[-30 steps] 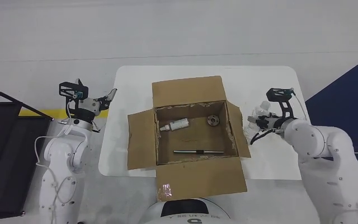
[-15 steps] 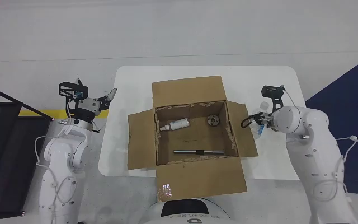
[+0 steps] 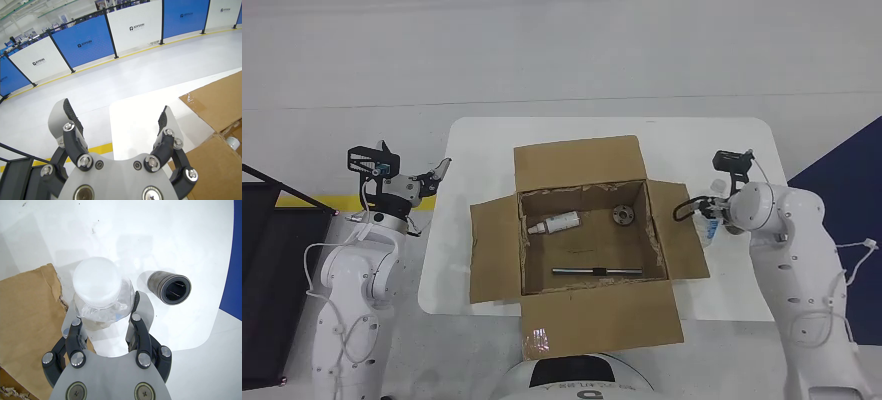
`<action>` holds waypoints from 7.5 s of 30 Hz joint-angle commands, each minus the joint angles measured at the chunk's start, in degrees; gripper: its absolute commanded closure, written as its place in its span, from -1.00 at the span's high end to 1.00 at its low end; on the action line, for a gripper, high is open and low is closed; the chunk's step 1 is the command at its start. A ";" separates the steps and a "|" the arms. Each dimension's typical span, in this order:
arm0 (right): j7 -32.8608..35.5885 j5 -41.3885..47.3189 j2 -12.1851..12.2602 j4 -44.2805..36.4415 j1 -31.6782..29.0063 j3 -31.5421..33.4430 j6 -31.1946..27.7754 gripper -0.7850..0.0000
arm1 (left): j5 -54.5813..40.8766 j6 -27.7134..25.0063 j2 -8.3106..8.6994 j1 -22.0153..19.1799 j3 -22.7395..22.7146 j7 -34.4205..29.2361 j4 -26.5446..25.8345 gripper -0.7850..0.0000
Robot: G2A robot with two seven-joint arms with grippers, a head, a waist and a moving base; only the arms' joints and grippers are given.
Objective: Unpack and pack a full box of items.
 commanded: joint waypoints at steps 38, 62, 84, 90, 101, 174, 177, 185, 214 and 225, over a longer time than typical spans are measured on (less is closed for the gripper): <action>-2.29 24.09 -2.47 -14.71 -6.51 -0.02 -10.98 0.04 | 0.94 -2.41 0.47 1.12 0.75 0.88 -0.60 1.00; -8.44 29.49 -2.81 -14.71 1.57 -9.34 -9.04 0.17 | -0.10 -1.45 0.61 1.90 0.04 1.63 0.05 1.00; -5.24 24.96 -2.33 -22.55 3.86 -18.23 -23.57 1.00 | -0.10 -1.45 0.61 1.90 0.04 1.63 0.05 1.00; -0.53 22.33 -4.60 -14.32 17.12 -32.75 -22.93 1.00 | -0.10 -1.45 0.61 1.90 0.04 1.63 0.05 1.00; 4.18 18.61 -10.94 8.82 34.67 -56.28 -21.15 1.00 | -0.10 -1.45 0.61 1.90 0.04 1.63 0.05 1.00; -13.40 14.96 -16.88 23.29 35.31 -60.12 -34.97 1.00 | -0.10 -1.45 0.61 1.90 0.04 1.63 0.05 1.00; -13.40 14.96 -16.88 23.29 35.31 -60.12 -34.97 1.00 | -0.10 -1.45 0.61 1.90 0.04 1.63 0.05 1.00; -15.18 16.17 -18.49 27.78 36.74 -62.53 -43.40 1.00 | -0.10 -1.45 0.61 1.90 0.04 1.63 0.05 1.00; -19.66 22.32 -31.54 58.62 45.77 -69.77 -54.40 0.00 | -0.10 -1.45 0.61 1.90 0.04 1.63 0.05 1.00; -22.15 21.97 -32.78 61.58 46.67 -68.68 -52.82 -1.00 | -0.10 -1.45 0.61 1.90 0.04 1.63 0.05 1.00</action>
